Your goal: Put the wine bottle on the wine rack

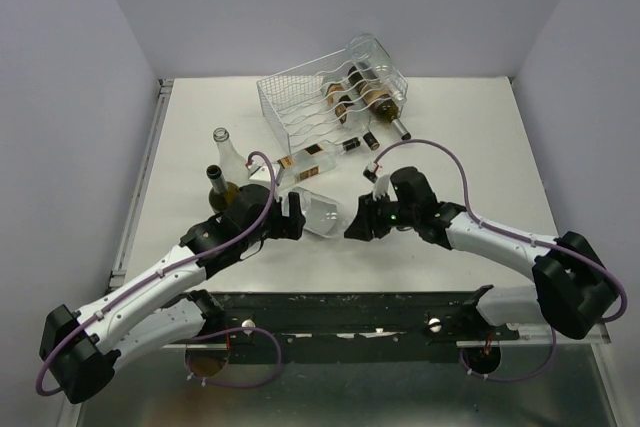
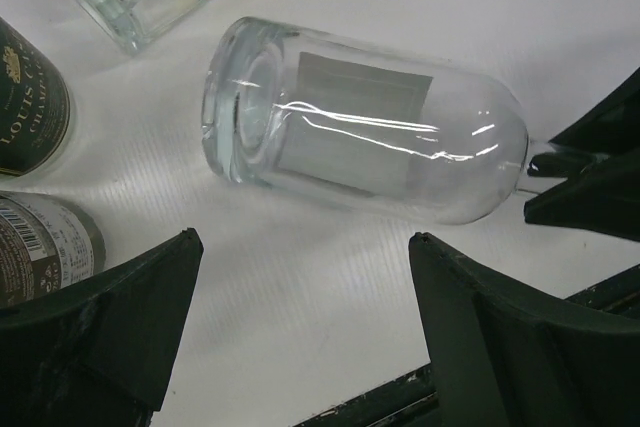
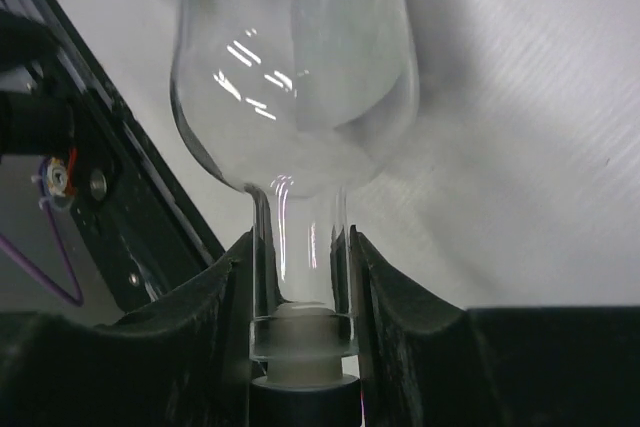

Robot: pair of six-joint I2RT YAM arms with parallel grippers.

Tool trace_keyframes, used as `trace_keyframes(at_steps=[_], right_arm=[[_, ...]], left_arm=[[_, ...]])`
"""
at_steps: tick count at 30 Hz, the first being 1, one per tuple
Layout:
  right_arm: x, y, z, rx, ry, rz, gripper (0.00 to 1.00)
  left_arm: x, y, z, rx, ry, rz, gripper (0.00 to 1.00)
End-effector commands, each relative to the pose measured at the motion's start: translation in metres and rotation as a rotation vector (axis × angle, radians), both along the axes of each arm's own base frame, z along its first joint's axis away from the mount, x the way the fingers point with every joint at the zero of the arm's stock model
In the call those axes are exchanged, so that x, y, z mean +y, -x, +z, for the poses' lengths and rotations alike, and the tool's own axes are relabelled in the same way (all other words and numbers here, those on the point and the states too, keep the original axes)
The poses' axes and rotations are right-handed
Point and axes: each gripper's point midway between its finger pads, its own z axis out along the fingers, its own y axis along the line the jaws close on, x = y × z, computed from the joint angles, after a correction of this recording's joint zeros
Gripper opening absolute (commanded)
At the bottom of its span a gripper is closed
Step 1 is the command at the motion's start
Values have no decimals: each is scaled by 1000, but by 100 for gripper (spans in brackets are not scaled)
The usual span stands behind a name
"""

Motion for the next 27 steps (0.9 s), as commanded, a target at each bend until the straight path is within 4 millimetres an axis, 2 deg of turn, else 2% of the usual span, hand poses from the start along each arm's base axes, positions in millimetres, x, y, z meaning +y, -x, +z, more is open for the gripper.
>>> trace_keyframes(at_steps=[1, 7, 10, 14, 21, 25, 26, 27], right_arm=[[-7, 19, -27, 68, -1, 20, 1], [-12, 27, -45, 94, 65, 20, 1], [-5, 34, -59, 104, 131, 34, 1], [-6, 38, -82, 111, 269, 4, 0], [-9, 34, -89, 36, 413, -40, 1], [-19, 26, -94, -4, 548, -84, 1], [-19, 24, -96, -10, 563, -81, 1], [-18, 24, -95, -17, 571, -74, 7]], left_arm=[[-6, -2, 2, -3, 33, -3, 95], [-7, -6, 5, -14, 29, 1, 95], [-6, -8, 6, -21, 20, 4, 95], [-4, -9, 6, -21, 7, 14, 95], [0, -11, 15, -54, 19, 35, 95], [3, -12, 19, -74, 16, 43, 95], [5, -13, 21, -80, 13, 48, 95], [6, -14, 23, -89, 13, 51, 95]])
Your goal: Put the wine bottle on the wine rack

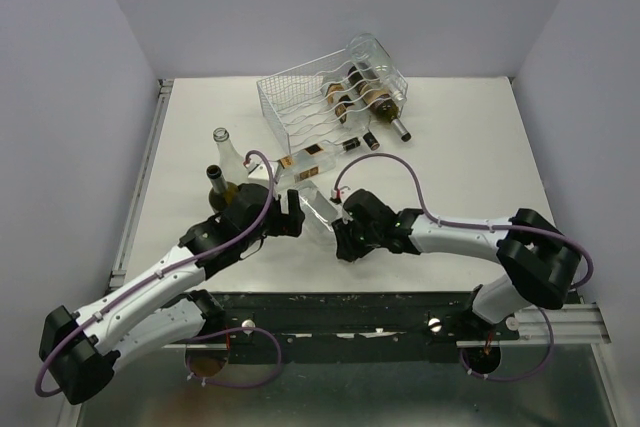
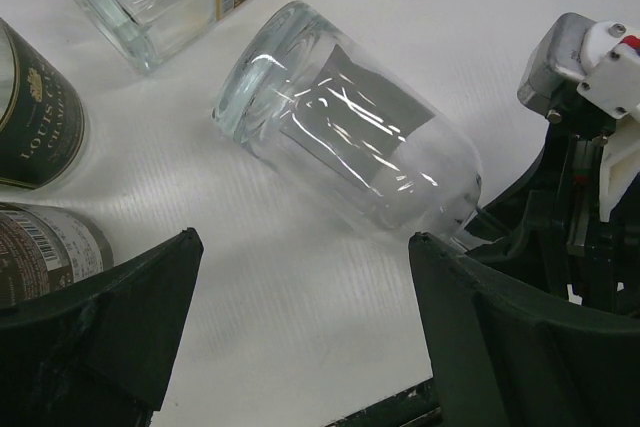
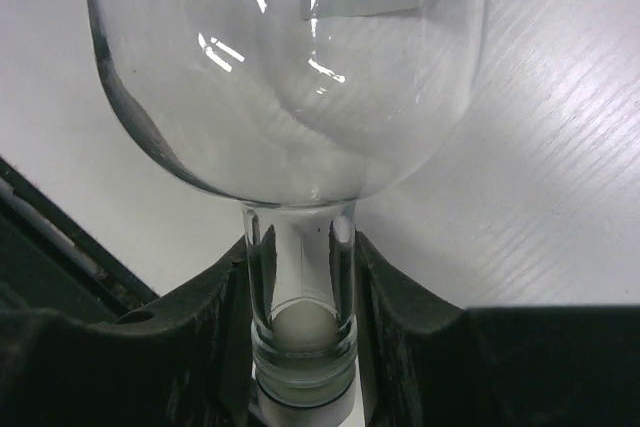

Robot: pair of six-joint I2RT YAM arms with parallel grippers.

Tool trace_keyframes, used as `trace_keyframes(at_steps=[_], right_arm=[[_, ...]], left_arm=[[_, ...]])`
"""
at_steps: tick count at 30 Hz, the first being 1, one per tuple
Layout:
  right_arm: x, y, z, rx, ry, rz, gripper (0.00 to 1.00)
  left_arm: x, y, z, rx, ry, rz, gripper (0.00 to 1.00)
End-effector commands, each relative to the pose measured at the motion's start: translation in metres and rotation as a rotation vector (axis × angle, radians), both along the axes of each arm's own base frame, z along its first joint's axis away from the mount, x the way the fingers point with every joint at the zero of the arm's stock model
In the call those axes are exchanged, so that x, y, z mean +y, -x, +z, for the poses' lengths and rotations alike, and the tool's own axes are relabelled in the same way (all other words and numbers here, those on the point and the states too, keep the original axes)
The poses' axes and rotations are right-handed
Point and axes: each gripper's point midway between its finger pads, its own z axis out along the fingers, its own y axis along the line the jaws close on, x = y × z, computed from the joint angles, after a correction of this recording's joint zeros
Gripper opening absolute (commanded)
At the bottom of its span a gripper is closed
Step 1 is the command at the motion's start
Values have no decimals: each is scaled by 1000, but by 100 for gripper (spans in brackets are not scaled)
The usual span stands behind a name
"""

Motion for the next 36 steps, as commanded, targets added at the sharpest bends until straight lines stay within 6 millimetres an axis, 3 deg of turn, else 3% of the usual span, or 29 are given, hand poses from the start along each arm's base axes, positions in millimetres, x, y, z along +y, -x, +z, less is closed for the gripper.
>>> trace_keyframes(at_steps=[1, 5, 8, 21, 28, 34, 36], right_arm=[[-27, -18, -14, -70, 195, -84, 13], [-23, -21, -13, -87, 207, -78, 43], [-23, -28, -13, -97, 236, -90, 48], [-11, -47, -19, -137, 309, -103, 56], [-14, -52, -30, -143, 359, -142, 57], [-18, -54, -45, -150, 395, -161, 51], [-19, -56, -49, -149, 411, -171, 44]], left_arm=[[8, -8, 21, -73, 4, 36, 95], [10, -9, 25, -93, 7, 43, 95], [13, -9, 25, -96, 3, 52, 95], [14, -8, 23, -95, 1, 55, 95], [16, -7, 22, -95, -3, 59, 95], [15, -6, 20, -89, -1, 53, 96], [15, -6, 21, -91, -2, 52, 95]])
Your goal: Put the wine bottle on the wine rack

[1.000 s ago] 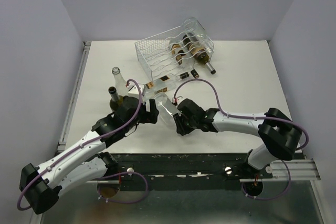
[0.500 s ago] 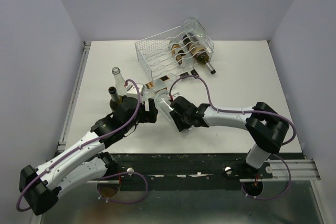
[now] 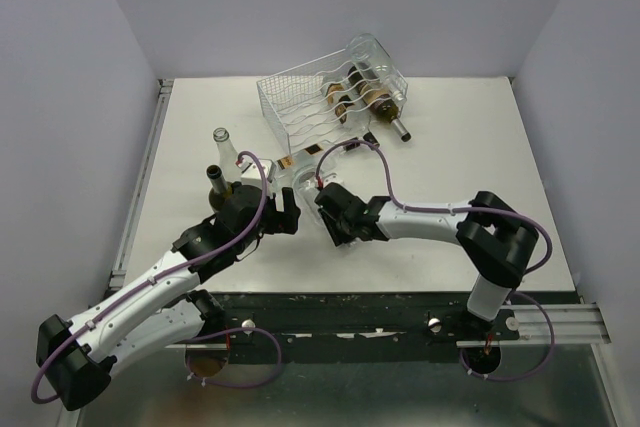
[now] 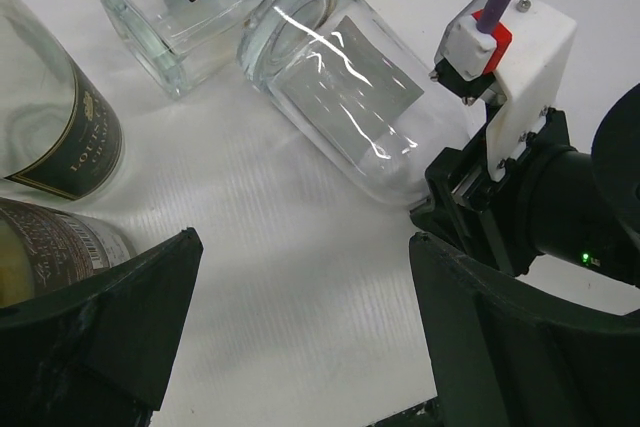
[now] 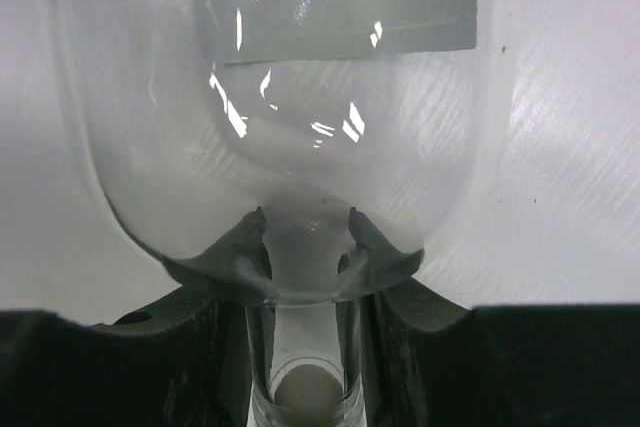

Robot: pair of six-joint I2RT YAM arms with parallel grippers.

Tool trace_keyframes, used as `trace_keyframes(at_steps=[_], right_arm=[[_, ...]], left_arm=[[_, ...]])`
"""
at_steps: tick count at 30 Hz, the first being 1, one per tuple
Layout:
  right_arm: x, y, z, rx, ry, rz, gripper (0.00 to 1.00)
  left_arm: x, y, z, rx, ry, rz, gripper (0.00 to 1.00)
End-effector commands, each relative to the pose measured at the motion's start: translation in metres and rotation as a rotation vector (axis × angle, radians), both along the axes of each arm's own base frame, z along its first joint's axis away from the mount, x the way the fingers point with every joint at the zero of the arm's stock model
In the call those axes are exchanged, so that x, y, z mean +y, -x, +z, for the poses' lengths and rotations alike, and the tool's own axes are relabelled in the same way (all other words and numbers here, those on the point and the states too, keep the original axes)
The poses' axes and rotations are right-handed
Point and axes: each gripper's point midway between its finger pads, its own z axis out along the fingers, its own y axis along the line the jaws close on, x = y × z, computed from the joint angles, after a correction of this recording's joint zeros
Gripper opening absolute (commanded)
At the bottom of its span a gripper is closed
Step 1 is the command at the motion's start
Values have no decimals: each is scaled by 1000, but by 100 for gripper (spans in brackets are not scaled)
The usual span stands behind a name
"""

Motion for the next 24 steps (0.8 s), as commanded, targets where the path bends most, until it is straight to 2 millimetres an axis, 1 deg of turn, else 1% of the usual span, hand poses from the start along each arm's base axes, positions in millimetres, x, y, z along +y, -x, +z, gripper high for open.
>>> trace_keyframes(at_steps=[1, 2, 3, 5, 6, 7, 10, 12, 16, 20, 24], right_arm=[[-25, 0, -38, 13, 147, -53, 40], [-26, 0, -39, 14, 148, -63, 38], [-27, 0, -42, 16, 151, -69, 32], [-28, 1, -45, 20, 158, -75, 15], [-30, 1, -46, 20, 164, -83, 4], [-31, 1, -46, 16, 169, -86, 1], [-34, 0, -39, 0, 167, -92, 1], [-34, 0, -28, -24, 157, -89, 1], [-33, -1, 2, -63, 115, -84, 0], [-29, -1, 38, -107, 44, -71, 1], [-32, -1, 69, -151, -7, -82, 1]], left_arm=[[4, -1, 4, -16, -1, 12, 95], [4, -1, 5, -17, 0, 12, 95], [4, -1, 5, -18, 2, 14, 96], [5, 0, 5, -20, 3, 16, 95], [5, 0, 5, -22, 4, 15, 95], [5, 0, 6, -25, 6, 17, 96], [6, 0, 5, -25, 7, 19, 96], [7, 1, 4, -24, 6, 19, 96], [8, 1, 8, -34, 13, 23, 96], [9, 1, 8, -36, 13, 26, 96], [9, 0, 10, -40, 15, 27, 96]])
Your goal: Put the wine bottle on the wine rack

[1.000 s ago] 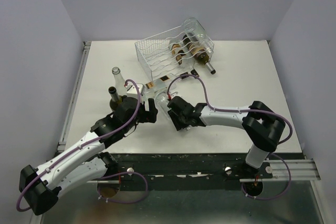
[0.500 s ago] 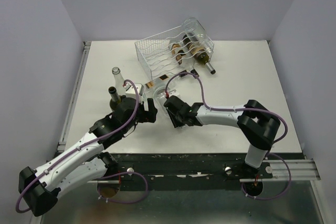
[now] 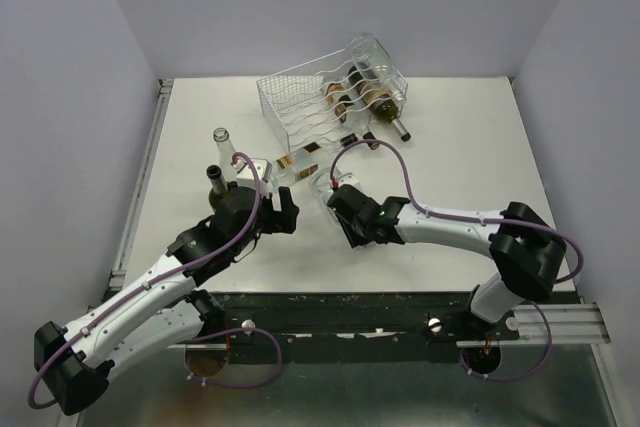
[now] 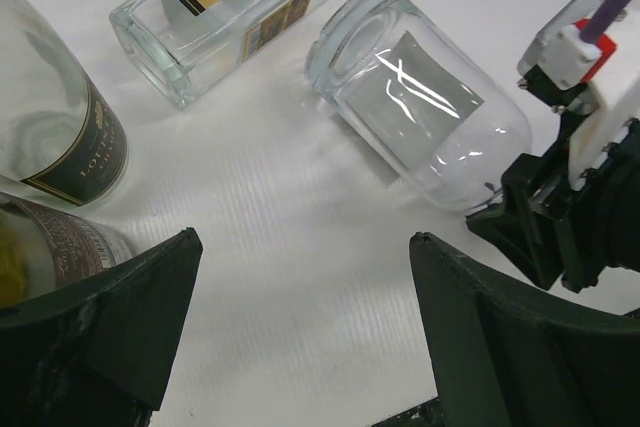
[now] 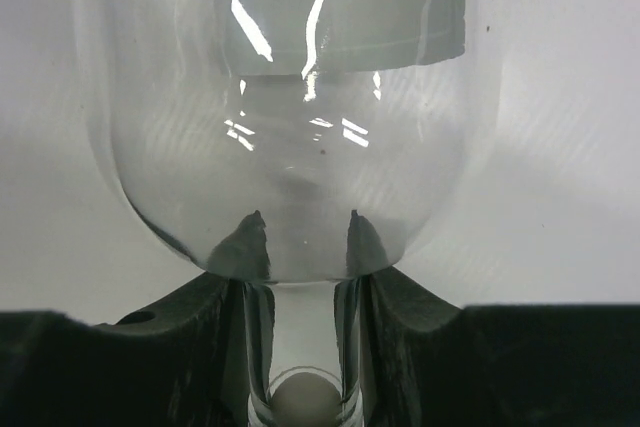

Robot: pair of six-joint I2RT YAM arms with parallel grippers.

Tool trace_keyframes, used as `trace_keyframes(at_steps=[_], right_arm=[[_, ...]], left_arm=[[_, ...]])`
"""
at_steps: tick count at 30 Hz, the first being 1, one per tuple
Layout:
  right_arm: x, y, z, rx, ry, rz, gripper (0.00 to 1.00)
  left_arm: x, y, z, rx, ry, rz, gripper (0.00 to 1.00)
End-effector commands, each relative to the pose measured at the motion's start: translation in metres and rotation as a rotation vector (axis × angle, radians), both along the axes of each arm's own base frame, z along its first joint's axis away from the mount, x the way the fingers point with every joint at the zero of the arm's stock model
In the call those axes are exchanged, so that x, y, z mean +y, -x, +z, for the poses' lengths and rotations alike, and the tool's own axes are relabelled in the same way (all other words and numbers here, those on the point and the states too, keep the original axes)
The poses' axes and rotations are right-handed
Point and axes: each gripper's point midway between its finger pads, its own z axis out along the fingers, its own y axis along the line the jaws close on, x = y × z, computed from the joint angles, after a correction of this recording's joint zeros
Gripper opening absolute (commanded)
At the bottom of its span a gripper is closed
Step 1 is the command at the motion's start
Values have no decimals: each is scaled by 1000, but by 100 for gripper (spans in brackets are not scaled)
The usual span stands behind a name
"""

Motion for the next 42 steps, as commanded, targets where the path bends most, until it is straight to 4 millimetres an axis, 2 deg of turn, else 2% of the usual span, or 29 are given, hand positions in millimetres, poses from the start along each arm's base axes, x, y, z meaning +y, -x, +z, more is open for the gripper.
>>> trace_keyframes(at_steps=[1, 8, 12, 16, 21, 27, 31, 34, 42], right_arm=[[-5, -10, 51, -118, -60, -33, 1], [-17, -15, 102, -223, -118, -63, 1], [-22, -26, 133, -319, -138, -79, 1], [-24, -49, 168, -458, -99, -96, 1], [-11, -78, 220, -579, -98, -64, 1], [-14, -129, 270, -654, -144, -66, 1], [-17, -175, 290, -690, -155, -60, 1], [-18, -211, 292, -708, -143, -62, 1], [-11, -295, 266, -704, -83, -59, 1]], left_arm=[[6, -1, -1, -6, -11, 23, 96], [6, 1, 5, -17, 5, 18, 96], [6, 3, 13, -23, 20, 14, 96], [6, 7, 25, -35, 43, -1, 96], [11, 12, 44, -67, 55, -11, 96], [23, 20, 71, -127, 80, -4, 96], [35, 22, 76, -154, 69, 27, 96], [40, 23, 77, -163, 65, 38, 98], [41, 24, 68, -153, 55, 41, 99]])
